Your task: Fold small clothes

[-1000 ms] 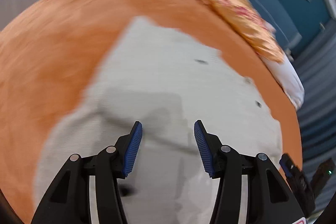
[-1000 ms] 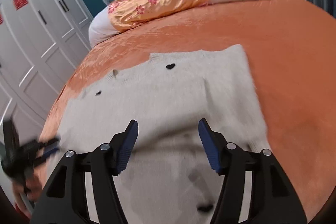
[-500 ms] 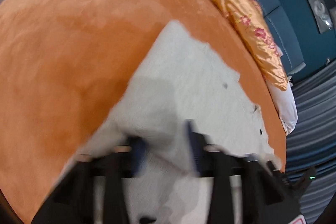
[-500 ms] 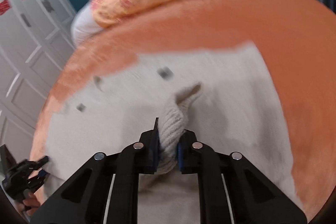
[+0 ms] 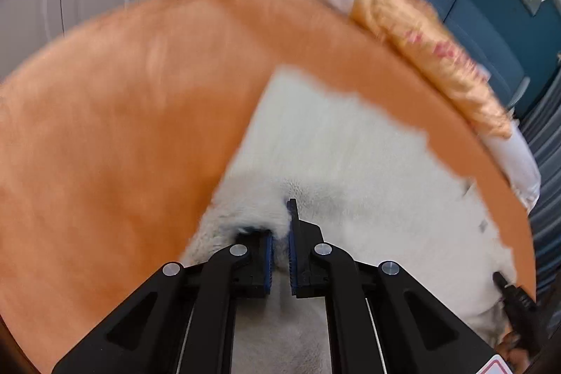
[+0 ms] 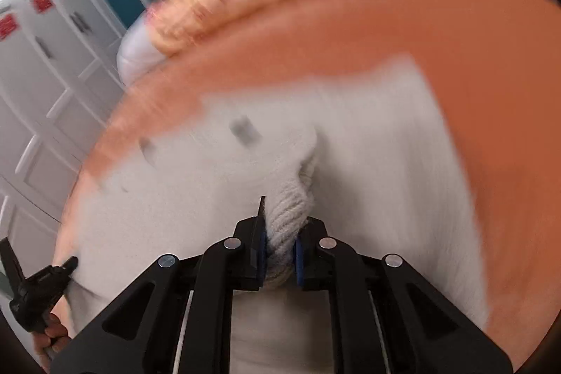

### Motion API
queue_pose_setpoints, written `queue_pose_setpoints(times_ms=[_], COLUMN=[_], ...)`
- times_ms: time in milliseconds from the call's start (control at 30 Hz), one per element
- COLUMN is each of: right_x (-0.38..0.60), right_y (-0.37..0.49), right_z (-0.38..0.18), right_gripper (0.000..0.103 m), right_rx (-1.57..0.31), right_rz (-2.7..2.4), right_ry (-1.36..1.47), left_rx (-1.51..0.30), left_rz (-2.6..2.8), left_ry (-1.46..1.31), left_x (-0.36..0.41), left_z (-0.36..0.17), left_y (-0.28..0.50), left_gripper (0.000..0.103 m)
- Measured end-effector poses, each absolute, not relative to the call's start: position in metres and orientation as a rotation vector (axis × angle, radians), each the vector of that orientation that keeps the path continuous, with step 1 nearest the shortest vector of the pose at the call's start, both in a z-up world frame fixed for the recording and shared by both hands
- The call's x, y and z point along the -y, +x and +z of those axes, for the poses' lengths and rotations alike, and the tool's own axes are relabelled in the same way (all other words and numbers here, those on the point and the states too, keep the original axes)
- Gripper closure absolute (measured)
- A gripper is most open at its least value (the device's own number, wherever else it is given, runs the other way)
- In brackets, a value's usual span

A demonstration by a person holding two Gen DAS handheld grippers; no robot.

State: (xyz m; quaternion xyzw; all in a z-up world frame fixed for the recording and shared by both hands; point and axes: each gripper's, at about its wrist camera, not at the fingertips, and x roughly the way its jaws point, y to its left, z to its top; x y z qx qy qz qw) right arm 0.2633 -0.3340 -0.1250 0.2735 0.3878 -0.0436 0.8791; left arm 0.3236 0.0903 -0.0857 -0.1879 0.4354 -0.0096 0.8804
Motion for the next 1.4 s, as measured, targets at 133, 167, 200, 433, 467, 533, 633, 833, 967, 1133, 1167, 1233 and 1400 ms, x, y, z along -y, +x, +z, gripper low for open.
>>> queue_pose_setpoints(times_ms=[133,167,200,433,467,533,633,833,967,1133,1167,1233,1400], right_x=[0.34,0.339,0.34,0.322,0.32,0.319,0.317,0.331,0.326,0.285,0.266,0.224,0.139], right_y=[0.25,0.246,0.243,0.238,0.236,0.226,0.207,0.209,0.204,0.213,0.228,0.264,0.345], right_z=[-0.109,-0.107,-0.105,-0.107,-0.104,-0.089,-0.062,-0.123,-0.094,-0.05,-0.044,-0.037,-0.049], right_gripper=[0.081,0.072,0.065,0.082,0.095,0.096,0.097,0.097,0.093,0.093,0.093,0.091,0.068], right_rx=[-0.766,-0.766,-0.766,-0.829,-0.822,-0.74,-0.615,-0.803,-0.77,-0.671,-0.687,-0.711,-0.781], right_rz=[-0.082,-0.085,-0.084,-0.077,-0.077,-0.069,-0.061,-0.128,-0.206,-0.091,-0.016,0.12,0.315], right_ry=[0.622,0.616,0.621,0.579,0.567,0.584,0.558,0.607,0.563,0.443,0.401,0.315,0.167], left_rx=[-0.884,-0.892,-0.897,-0.957,-0.955,-0.949,-0.948,-0.95,-0.933,-0.903,-0.896,-0.89,-0.875], left_rz=[-0.022,-0.032,-0.044,-0.119,-0.122,-0.113,-0.108,-0.098,-0.095,-0.085,-0.082,-0.08,-0.089], left_ry=[-0.343,-0.357,-0.377,-0.489,-0.489,-0.464,-0.428,-0.409,-0.375,-0.349,-0.34,-0.329,-0.342], left_x=[-0.088,-0.091,-0.094,-0.116,-0.117,-0.116,-0.112,-0.112,-0.108,-0.104,-0.103,-0.102,-0.103], left_z=[-0.085,-0.086,-0.085,-0.082,-0.081,-0.079,-0.078,-0.089,-0.091,-0.094,-0.094,-0.095,-0.097], left_y=[0.319,0.32,0.32,0.317,0.316,0.315,0.313,0.303,0.301,0.298,0.297,0.296,0.295], left_gripper=[0.092,0.089,0.089,0.084,0.089,0.094,0.095,0.094,0.093,0.091,0.091,0.091,0.091])
